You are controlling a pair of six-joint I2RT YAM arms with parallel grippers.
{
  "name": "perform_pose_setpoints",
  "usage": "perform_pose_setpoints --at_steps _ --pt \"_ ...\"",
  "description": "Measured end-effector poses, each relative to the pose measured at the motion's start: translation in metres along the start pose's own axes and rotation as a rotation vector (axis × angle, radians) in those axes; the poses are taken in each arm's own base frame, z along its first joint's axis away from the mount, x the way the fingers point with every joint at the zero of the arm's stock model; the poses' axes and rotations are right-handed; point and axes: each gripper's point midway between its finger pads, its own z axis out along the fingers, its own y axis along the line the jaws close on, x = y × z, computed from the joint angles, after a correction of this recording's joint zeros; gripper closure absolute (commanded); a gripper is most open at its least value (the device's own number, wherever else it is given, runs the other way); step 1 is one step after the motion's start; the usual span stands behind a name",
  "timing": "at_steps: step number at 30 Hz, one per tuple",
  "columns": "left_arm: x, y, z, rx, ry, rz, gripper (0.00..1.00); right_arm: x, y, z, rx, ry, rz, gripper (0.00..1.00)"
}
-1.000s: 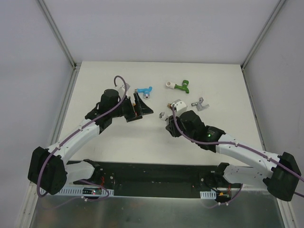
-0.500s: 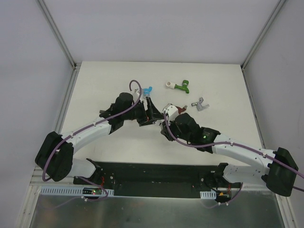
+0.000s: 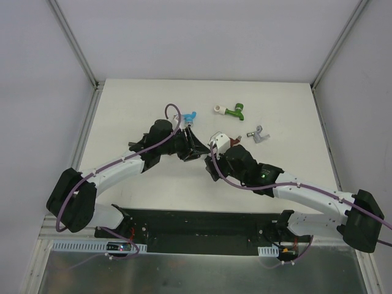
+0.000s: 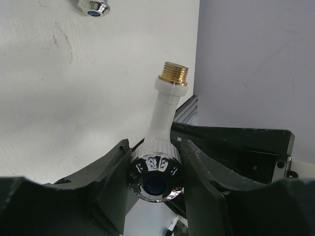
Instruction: Install the water faucets
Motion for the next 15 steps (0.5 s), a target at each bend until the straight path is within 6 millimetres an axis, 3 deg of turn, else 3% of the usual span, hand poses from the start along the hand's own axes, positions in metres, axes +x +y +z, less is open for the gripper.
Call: perform_pose_setpoints --at_steps 2,5,8,15 --pt "-0.002 0.001 0.000 -0.008 -0.013 -0.036 1.00 -0.006 -0.006 0.000 0.035 -0.018 -0.011 0.13" --pt "-0.005 0.002 -0.002 -0.036 -0.044 -0.113 1.00 -0.015 -0.016 0.000 0.088 -0.052 -0.041 0.06" --pt "-0.006 0.008 -0.007 -0.090 -0.069 -0.198 1.00 -0.026 -0.019 -0.001 0.123 -0.091 -0.100 0.06" --pt "-0.009 0.009 -0.018 -0.148 -0.117 -0.310 1.00 -0.043 0.003 0.000 0.123 -0.194 -0.327 0.08"
